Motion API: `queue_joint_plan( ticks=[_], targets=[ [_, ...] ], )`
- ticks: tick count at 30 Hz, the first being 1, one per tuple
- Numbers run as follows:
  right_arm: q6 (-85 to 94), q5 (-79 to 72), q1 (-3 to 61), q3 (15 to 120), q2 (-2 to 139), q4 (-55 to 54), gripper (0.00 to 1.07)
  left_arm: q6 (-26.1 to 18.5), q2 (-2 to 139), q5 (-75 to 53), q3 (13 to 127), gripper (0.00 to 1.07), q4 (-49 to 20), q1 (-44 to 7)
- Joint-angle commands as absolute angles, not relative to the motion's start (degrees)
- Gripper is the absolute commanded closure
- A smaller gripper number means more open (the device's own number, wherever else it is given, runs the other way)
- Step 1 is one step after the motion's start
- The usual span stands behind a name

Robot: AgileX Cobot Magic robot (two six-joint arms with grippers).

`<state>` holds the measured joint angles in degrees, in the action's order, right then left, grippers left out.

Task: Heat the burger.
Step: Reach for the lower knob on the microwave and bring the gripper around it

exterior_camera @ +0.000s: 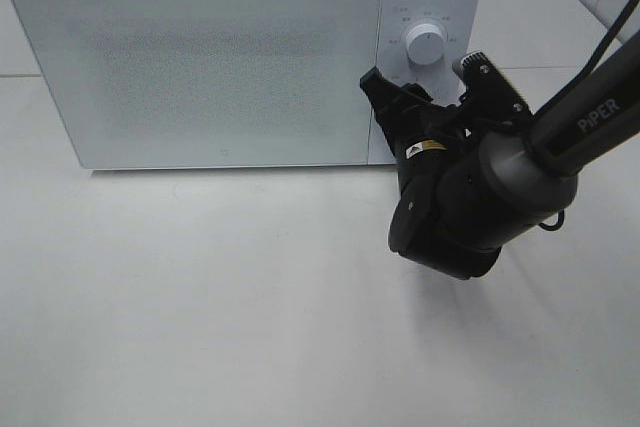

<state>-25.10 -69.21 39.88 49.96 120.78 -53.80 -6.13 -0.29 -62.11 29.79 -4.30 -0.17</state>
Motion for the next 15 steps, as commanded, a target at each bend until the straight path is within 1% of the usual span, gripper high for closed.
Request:
queue_joint_plan(
  ticks=[1,5,7,15],
  targets=[
    [-30.0,-77.3,39.7,51.2,120.6,-46.9,1.02,-6.1,-0.7,-61.4,29.6,0.06,-4.4,-0.2],
    [-32.1,-77.3,39.7,51.2,120.6,-46.5,1.02,-6.1,-0.7,-61.4,29.6,0.06,-4.4,-0.2],
    [-37.7,-77.8,39.7,51.2,120.6,-45.8,1.02,-6.1,-0.7,-61.4,29.6,0.06,-4.4,-0.2],
    [-49.7,-78.3,39.7,51.2,120.6,-45.8,1.02,-6.1,-0.7,-61.4,29.6,0.06,-4.4,-0.2]
  ],
)
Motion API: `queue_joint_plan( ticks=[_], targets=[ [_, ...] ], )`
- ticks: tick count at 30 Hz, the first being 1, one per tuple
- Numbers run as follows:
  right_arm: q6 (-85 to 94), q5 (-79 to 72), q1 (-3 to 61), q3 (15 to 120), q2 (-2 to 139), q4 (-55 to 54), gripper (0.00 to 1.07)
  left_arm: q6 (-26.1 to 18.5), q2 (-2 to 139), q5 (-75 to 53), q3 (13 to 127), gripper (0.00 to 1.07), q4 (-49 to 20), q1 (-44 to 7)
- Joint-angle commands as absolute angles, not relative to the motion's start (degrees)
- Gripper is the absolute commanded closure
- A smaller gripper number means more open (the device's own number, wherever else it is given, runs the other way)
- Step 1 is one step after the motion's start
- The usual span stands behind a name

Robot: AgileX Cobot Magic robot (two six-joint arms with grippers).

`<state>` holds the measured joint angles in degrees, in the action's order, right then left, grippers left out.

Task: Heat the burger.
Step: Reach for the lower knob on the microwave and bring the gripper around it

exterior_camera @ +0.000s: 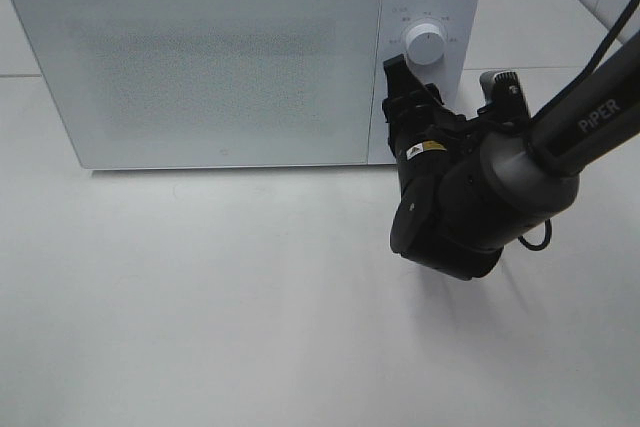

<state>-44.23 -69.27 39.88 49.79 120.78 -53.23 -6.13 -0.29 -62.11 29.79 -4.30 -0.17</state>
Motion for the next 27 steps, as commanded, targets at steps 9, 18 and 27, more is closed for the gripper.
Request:
queue_joint_plan(
  ticks=[9,18,27],
  targets=[
    [-61.9,-78.3,39.7,51.2,120.6,-44.3,1.02,-6.1,-0.7,-61.4,29.6,0.06,-4.4,-0.2],
    [-75.7,-78.4,39.7,51.2,120.6,-42.6,1.02,-6.1,-0.7,-61.4,29.6,0.06,-4.4,-0.2],
    [-86.1,-78.7,39.7,51.2,120.6,-41.3,1.02,-6.1,-0.7,-61.4,29.6,0.06,-4.4,-0.2]
  ],
)
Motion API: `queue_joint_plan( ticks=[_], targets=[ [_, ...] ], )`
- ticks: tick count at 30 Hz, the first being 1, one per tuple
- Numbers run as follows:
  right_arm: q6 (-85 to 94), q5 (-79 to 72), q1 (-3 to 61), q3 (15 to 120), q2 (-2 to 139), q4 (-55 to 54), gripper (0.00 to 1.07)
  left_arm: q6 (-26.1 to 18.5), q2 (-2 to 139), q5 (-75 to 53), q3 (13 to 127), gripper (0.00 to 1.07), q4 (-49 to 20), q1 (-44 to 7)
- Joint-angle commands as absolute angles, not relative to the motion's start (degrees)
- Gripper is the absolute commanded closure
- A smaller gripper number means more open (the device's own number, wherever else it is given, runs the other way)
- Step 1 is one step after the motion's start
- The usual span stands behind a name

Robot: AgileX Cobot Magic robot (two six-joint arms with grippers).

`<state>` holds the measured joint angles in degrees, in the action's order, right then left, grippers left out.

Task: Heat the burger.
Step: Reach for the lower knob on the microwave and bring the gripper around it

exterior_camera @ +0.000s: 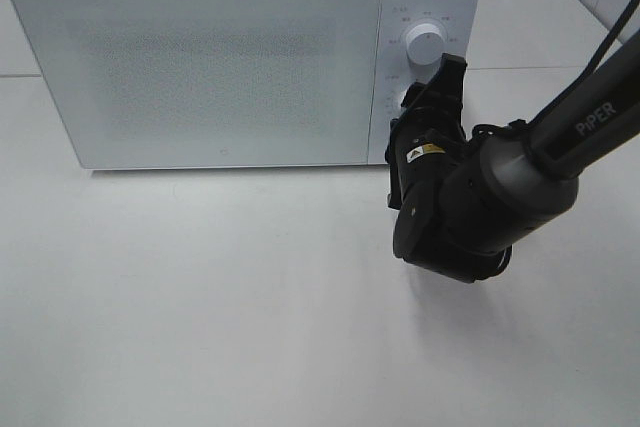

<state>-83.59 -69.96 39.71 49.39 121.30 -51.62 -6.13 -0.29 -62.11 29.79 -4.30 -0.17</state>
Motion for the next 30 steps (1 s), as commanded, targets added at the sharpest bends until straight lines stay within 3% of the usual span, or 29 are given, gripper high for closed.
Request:
queue_joint_plan(
  ticks=[1,15,20,22,24,25,30],
  targets=[
    [-86.1,-78.7,39.7,51.2,120.6,-41.3,1.02,-6.1,-0.7,-61.4,29.6,0.06,-4.4,-0.2],
    [-83.9,-78.7,39.7,51.2,120.6,-41.3,1.0,-6.1,-0.7,-61.4,29.6,0.06,-4.4,-0.2],
    [-82.8,-78.1,39.7,51.2,120.6,-41.1,0.91,-6.1,-0.7,-61.4,29.6,0.06,-4.4,-0.2],
    [-80.8,-78.0,39.7,51.2,120.6,-41.8,0.78,-6.1,-0.7,-61.4,29.6,0.06,-4.4,-0.2],
    [-80.4,-78.0,39.7,51.1,120.6,-41.8,0.74,-6.1,-0.7,-61.4,29.6,0.06,-4.4,-0.2],
    [-78.9,-78.0,39.6,50.9,120.6,-42.1,0.65,-6.1,-0.7,-61.4,29.6,0.06,-4.4,-0.2],
    [-75.5,-77.9,39.6,48.7,120.4,-43.4,0.51,-6.1,-0.7,-61.4,29.6,0.06,-4.4,-0.2]
  ],
)
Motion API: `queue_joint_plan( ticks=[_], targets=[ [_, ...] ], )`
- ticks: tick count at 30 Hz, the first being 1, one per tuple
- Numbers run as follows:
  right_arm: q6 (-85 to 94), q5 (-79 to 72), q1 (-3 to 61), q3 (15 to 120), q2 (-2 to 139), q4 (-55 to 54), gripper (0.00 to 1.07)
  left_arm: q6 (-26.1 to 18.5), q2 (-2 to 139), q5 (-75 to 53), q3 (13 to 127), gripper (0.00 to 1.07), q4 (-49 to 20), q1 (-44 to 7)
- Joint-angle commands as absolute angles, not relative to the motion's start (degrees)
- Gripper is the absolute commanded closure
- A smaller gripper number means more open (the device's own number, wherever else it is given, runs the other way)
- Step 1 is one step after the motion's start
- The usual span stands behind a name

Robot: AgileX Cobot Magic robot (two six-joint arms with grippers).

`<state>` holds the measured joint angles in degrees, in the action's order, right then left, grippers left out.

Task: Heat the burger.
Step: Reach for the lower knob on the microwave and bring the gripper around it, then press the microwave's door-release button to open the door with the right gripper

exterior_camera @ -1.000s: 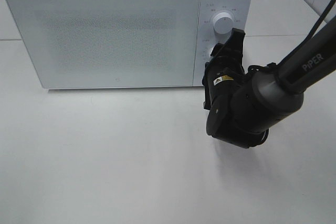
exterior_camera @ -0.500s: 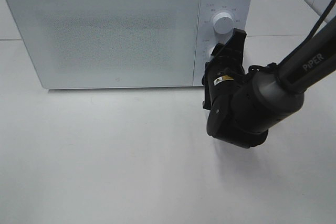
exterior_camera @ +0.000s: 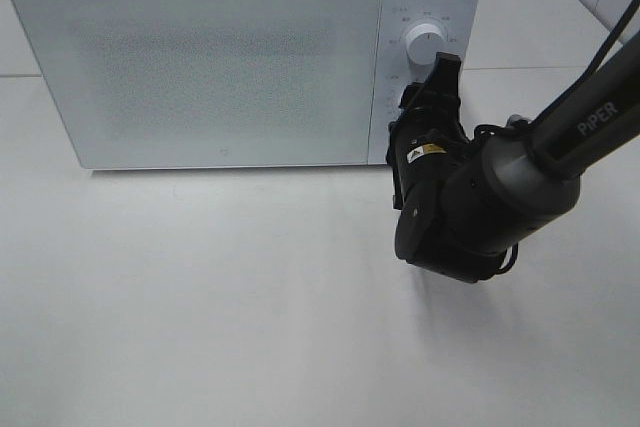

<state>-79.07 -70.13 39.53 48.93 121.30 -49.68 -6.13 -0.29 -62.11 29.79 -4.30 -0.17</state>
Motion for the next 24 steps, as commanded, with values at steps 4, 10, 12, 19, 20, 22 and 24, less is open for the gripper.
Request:
queue_joint_plan(
  ticks=[4,10,12,19,20,22,24],
  targets=[
    [-72.2,-74.5,39.6,46.0,119.1,-42.6,0.42,-6.1,-0.7,-61.4,29.6,0.06,-4.4,-0.2],
    [-67.6,-69.0,39.6,41.1,115.5,-42.4,0.37,-6.1,-0.7,-61.4,29.6,0.06,-4.4,-0.2],
    [-65.7,-69.0,39.6,39.4,114.1,-41.4,0.37,-6.1,-0.7,-61.4,29.6,0.06,-4.4,-0.2],
    [-59.4,-64.8,39.6,34.1,109.8,-38.7,0.37,-6.1,-0.7,-61.4,29.6,0.06,-4.4,-0.2],
    [-55.8,-61.9,39.6,32.7,108.2,-38.0,0.37,-6.1,-0.7,-61.4,29.6,0.06,-4.4,-0.2],
    [-51.0,-58.4,39.6,31.6,106.5,-36.8,0.38,-6.1,-0.7,-61.4,29.6,0.06,-4.4,-0.2],
    [-44.5,-55.0,39.6,30.9,104.8,-36.3,0.38,-6.1,-0.7,-61.4,29.6,0.06,-4.4,-0.2]
  ],
)
